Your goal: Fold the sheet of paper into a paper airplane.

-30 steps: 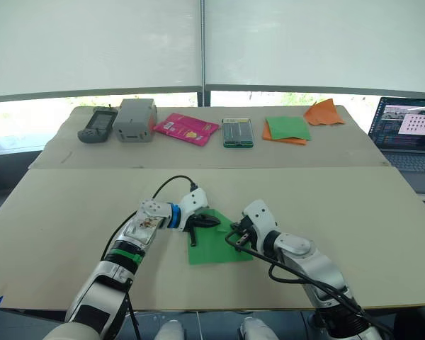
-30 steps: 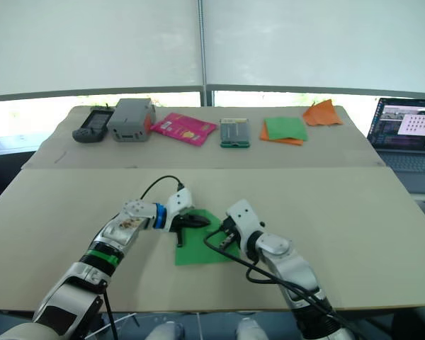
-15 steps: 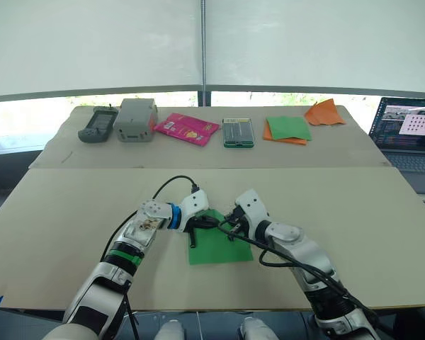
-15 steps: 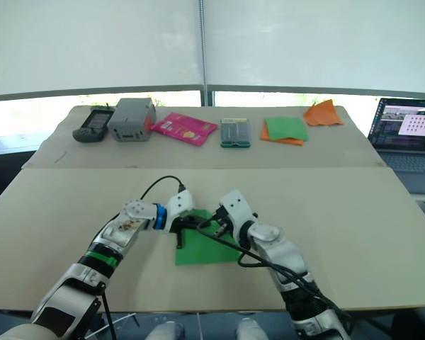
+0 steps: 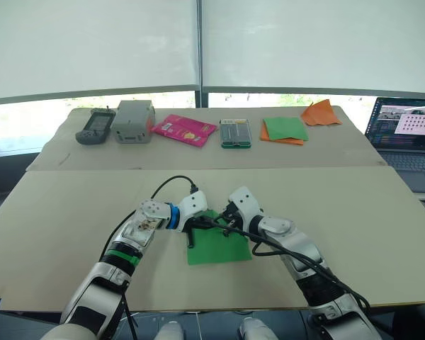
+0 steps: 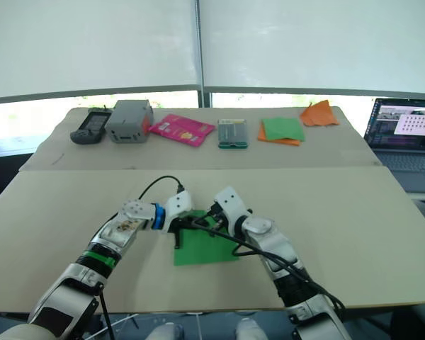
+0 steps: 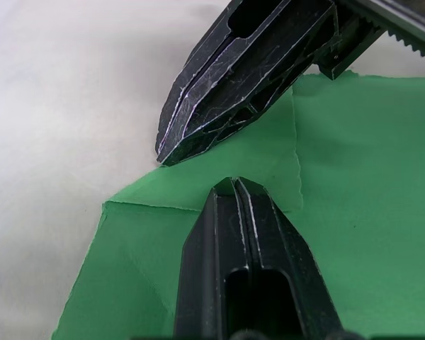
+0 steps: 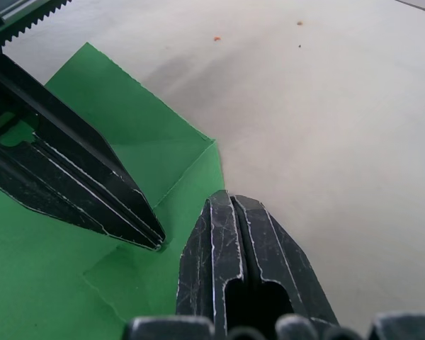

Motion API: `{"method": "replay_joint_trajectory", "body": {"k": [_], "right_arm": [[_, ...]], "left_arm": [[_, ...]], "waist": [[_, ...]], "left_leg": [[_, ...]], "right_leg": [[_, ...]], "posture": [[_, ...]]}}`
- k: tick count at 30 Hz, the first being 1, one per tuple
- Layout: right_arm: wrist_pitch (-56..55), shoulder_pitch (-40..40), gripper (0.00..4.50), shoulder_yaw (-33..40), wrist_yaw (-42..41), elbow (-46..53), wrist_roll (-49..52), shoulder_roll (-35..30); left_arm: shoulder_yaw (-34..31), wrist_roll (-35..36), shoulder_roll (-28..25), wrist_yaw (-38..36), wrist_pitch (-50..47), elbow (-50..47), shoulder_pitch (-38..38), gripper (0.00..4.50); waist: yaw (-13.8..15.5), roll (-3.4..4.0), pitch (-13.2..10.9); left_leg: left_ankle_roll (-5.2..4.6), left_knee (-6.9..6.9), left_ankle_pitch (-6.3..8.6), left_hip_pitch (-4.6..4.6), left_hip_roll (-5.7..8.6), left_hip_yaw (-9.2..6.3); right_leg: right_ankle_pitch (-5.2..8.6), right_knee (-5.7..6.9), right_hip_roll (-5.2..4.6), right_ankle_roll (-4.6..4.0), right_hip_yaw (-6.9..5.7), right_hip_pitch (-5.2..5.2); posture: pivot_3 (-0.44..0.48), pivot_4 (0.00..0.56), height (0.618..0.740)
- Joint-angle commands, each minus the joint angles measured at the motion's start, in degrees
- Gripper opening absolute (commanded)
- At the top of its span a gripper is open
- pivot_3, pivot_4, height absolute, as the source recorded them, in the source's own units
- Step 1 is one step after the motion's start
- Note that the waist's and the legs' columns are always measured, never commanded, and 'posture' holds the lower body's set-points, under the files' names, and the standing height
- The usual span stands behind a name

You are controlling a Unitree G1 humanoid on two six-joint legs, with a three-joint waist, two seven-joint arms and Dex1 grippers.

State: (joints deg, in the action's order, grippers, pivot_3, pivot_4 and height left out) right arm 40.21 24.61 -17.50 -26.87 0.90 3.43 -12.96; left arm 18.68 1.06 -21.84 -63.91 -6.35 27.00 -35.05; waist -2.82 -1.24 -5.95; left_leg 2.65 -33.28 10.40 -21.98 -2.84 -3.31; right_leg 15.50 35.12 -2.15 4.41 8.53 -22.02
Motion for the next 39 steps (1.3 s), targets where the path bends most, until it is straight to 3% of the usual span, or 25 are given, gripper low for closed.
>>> {"method": "replay_joint_trajectory", "body": {"k": [1,27,39], "right_arm": [[2.06,-2.07,0.03,-0.93,-0.49,1.21,-0.42,-0.97],[7.87,-12.77,0.03,0.31,2.59,14.55,-0.91,-5.91],[5.74,-14.91,0.03,-6.22,5.16,16.29,-8.62,-12.10]], "left_arm": [[1.29,-1.95,-0.76,-0.04,-0.86,1.38,1.01,0.00],[1.55,-2.18,-0.44,0.34,-0.06,3.38,0.17,0.00],[1.62,-2.31,-0.29,0.33,0.51,4.64,-0.46,0.00]], "waist": [[0.00,0.01,0.01],[0.23,-0.07,0.05],[0.40,-0.23,0.10]], "left_leg": [[0.00,0.00,0.00,0.00,0.00,0.00],[0.01,0.00,0.01,0.00,0.00,0.00],[0.02,-0.01,0.01,0.15,0.00,0.00]], "right_leg": [[0.00,0.00,0.00,0.00,0.00,0.00],[0.09,-0.08,0.00,-0.13,0.00,-0.04],[0.31,-0.11,-0.01,-0.49,-0.01,-0.07]], "posture": [[0.000,0.150,0.740],[0.000,0.150,0.740],[0.000,0.150,0.740]]}}
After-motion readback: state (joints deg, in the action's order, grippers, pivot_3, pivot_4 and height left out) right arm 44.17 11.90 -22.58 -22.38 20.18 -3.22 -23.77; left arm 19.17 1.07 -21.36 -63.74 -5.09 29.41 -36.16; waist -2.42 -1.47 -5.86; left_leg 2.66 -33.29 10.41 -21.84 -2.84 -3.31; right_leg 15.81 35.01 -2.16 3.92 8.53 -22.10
